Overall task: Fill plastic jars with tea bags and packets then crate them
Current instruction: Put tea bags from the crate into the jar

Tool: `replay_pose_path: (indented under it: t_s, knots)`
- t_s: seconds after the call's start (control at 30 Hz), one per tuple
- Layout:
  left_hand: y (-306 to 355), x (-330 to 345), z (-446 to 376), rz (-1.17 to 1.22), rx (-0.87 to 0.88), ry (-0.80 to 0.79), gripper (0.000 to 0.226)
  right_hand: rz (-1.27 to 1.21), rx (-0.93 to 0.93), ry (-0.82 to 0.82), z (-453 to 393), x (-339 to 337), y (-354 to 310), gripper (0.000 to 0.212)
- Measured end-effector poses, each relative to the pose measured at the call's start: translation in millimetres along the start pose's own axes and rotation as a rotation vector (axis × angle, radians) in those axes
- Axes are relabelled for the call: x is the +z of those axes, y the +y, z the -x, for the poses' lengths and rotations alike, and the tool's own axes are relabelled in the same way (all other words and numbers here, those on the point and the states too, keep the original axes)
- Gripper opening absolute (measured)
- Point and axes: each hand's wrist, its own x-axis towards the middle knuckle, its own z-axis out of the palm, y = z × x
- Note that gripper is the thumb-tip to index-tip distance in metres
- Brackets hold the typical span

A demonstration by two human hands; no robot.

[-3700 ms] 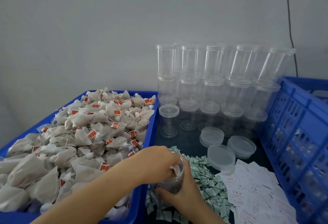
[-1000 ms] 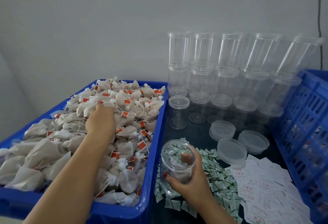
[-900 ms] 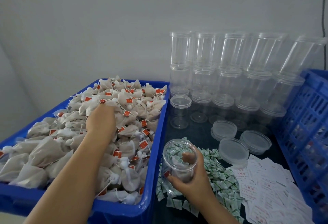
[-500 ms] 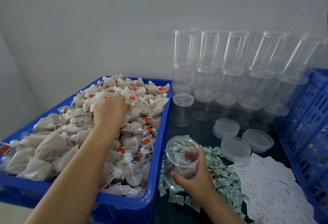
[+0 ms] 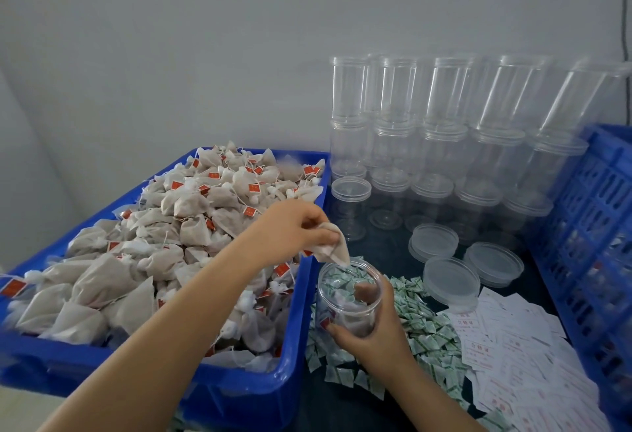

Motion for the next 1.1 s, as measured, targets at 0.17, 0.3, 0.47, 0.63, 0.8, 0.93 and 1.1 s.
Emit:
replay_pose_path:
  t_s: [0.17,0.3,0.47,0.63,0.8,0.93,1.1]
  knots:
    - [11,14,5,0.003,0.074,-0.093,0.006,-0.020,0.001,0.003,-1,1,1,0.093]
    - [16,27,8,-0.118,0.108,-0.123,0.011,-0.037,0.014,0.003,-2,2,4,0.097]
    - [22,40,15,-0.273,0.176,-0.151,0.013,-0.074,0.027,-0.005,-3,4,7,0.104]
    - [24,47,15,-0.466,0.233,-0.167,0.017,-0.104,0.026,-0.011,-4,4,9,0.106]
    - [27,55,8,-0.573,0.252,-0.210,0.023,-0.091,0.011,-0.005,-4,3,10,0.104]
    - [34,57,4,-0.584,0.217,-0.300,0.006,-0.068,-0.009,-0.007,-4,3,10,0.101]
    - [40,54,-3,-0.683,0.195,-0.486,0.017,-0.055,-0.015,-0.011,-3,3,10,0.100]
